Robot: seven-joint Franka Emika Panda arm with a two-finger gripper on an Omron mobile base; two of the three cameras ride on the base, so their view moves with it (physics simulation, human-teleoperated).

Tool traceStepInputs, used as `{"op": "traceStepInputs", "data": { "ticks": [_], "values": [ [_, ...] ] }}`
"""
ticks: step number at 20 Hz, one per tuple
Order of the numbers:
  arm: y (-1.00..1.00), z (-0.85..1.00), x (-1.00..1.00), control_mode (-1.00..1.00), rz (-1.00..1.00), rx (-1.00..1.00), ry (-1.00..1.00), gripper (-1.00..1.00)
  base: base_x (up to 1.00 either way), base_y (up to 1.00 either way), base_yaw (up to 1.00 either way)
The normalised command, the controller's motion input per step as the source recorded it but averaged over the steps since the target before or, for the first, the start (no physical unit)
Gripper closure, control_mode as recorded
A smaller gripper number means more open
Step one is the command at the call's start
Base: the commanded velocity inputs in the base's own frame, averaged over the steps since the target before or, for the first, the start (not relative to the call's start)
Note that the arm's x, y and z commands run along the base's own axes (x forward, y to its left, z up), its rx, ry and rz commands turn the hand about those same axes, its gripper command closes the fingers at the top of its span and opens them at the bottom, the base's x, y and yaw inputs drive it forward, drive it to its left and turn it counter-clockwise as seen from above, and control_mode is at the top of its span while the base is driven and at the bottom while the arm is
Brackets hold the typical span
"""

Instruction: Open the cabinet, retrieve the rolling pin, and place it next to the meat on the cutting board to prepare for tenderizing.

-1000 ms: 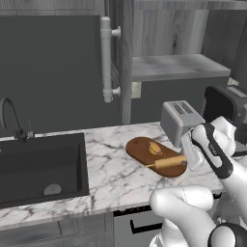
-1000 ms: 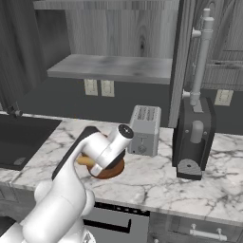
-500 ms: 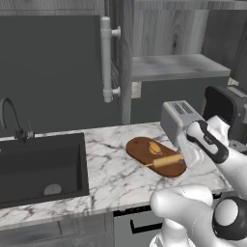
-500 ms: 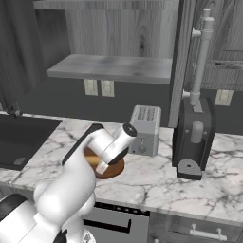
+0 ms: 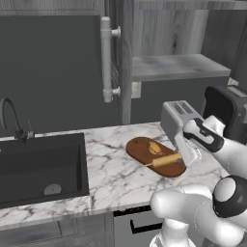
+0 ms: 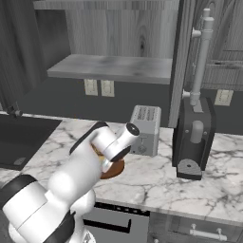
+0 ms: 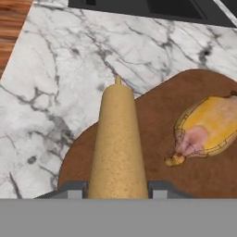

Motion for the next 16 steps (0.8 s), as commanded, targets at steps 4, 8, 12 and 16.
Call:
{"op": "traceStepInputs", "data": {
  "ticks": [4,8,12,16],
  "values": [
    [0.00,-0.14,0.05,-1.00,0.03,0.00,0.00,1.00,0.00,0.00,0.00],
    [0.00,-0.12,0.08,-1.00,0.02,0.00,0.00,1.00,0.00,0.00,0.00],
    [0.00,-0.15,0.05,-1.00,0.02,0.00,0.00,1.00,0.00,0.00,0.00],
    [0.00,-0.16,0.06,-1.00,0.02,0.00,0.00,1.00,0.00,0.00,0.00]
  ]
}}
